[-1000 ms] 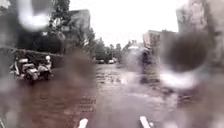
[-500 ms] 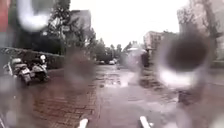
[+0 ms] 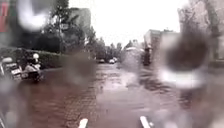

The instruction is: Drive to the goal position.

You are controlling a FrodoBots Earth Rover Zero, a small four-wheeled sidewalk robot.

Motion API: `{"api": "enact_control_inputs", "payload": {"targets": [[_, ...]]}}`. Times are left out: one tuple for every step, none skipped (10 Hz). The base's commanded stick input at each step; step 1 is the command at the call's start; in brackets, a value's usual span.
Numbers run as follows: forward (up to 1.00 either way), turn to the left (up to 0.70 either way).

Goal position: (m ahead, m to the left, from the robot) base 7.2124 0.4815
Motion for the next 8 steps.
{"api": "enact_control_inputs", "payload": {"targets": [[0.7,0.0],[0.7,0.0],[0.7,0.0],[0.7,0.0],[0.7,0.0],[0.7,0.0],[0.7,0.0],[0.7,0.0]]}}
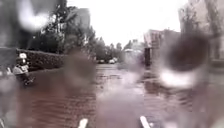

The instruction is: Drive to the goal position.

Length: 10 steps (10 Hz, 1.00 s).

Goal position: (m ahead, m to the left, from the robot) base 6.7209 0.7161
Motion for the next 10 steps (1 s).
{"api": "enact_control_inputs", "payload": {"targets": [[0.7,0.0],[0.7,0.0],[0.7,0.0],[0.7,0.0],[0.7,0.0],[0.7,0.0],[0.7,0.0],[0.7,0.0],[0.7,0.0],[0.7,0.0]]}}
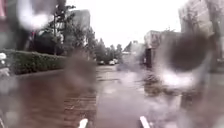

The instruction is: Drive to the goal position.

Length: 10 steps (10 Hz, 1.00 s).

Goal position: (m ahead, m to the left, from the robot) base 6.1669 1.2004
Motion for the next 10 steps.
{"api": "enact_control_inputs", "payload": {"targets": [[0.7,0.0],[0.7,0.0],[0.7,0.0],[0.7,0.0],[0.7,0.0],[0.7,0.0],[0.7,0.0],[0.7,0.0],[0.7,0.0],[0.7,0.0]]}}
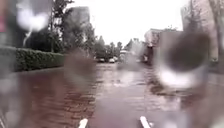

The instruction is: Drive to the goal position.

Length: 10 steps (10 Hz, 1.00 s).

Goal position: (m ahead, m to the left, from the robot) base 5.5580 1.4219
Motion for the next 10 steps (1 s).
{"api": "enact_control_inputs", "payload": {"targets": [[0.7,0.0],[0.7,0.0],[0.7,0.0],[0.7,0.0],[0.7,0.0],[0.7,0.0],[0.7,0.0],[0.7,0.0],[0.7,0.0],[0.7,0.0]]}}
